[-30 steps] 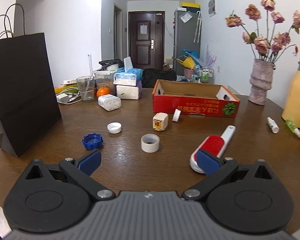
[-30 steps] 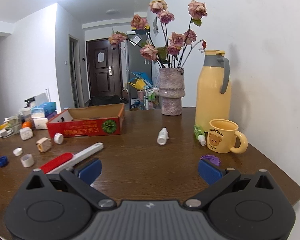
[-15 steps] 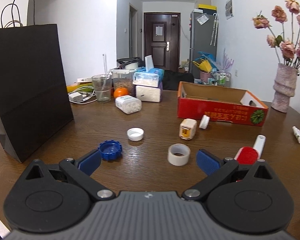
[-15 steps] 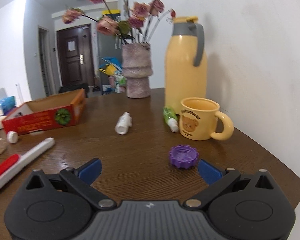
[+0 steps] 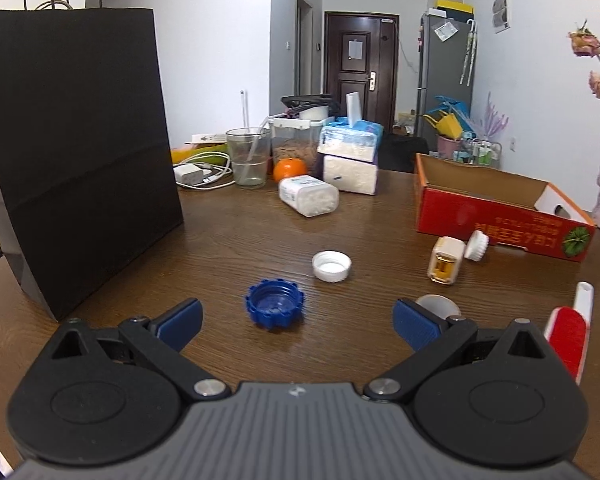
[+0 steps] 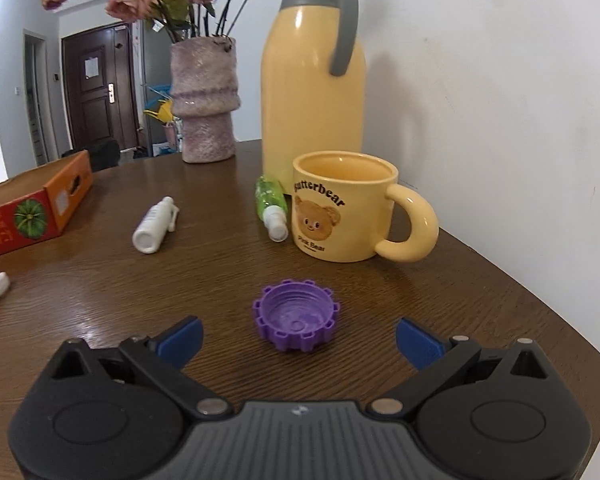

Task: Organize rigid objects
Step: 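Move the left tool toward the blue cap while the right tool approaches the purple cap, then close the left gripper on the blue cap while the right gripper grasps the purple cap, then carry the blue cap and purple cap with both tools over the red box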

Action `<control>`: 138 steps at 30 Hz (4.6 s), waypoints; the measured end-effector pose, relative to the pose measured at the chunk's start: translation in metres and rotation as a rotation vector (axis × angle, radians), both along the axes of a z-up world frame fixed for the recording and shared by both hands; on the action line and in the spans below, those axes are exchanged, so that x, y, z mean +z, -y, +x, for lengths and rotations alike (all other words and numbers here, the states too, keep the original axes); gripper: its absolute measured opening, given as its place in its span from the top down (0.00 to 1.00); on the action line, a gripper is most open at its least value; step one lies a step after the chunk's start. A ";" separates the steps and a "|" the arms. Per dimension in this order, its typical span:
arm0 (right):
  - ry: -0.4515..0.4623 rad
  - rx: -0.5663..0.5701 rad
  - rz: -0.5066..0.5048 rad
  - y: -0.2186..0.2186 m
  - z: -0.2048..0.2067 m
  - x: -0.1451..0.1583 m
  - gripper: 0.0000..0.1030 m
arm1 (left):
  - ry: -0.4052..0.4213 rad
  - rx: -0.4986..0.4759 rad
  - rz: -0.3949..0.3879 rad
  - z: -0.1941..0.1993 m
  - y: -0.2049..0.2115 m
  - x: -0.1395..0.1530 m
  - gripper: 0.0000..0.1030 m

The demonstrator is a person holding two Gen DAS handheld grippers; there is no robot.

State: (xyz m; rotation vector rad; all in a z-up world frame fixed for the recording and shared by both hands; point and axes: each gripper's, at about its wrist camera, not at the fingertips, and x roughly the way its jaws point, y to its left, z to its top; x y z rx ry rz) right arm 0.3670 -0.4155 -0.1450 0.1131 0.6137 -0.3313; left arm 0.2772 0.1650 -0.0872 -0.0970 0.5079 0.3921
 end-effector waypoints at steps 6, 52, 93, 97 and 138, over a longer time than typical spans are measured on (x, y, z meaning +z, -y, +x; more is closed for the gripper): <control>-0.023 -0.032 -0.010 0.007 0.017 -0.006 0.02 | -0.013 0.024 0.004 0.010 -0.016 -0.004 0.00; -0.018 -0.064 -0.009 0.000 0.034 -0.015 0.48 | -0.161 -0.046 -0.073 0.096 -0.052 -0.061 0.47; 0.084 0.421 0.012 -0.156 -0.024 0.092 0.48 | 0.009 -0.228 -0.013 0.023 0.047 0.036 0.47; 0.085 0.462 0.013 -0.173 -0.024 0.099 0.48 | 0.015 -0.261 -0.007 0.021 0.063 0.044 0.47; 0.119 0.568 0.019 -0.260 0.103 0.180 0.48 | 0.009 -0.244 0.036 0.168 0.136 0.124 0.46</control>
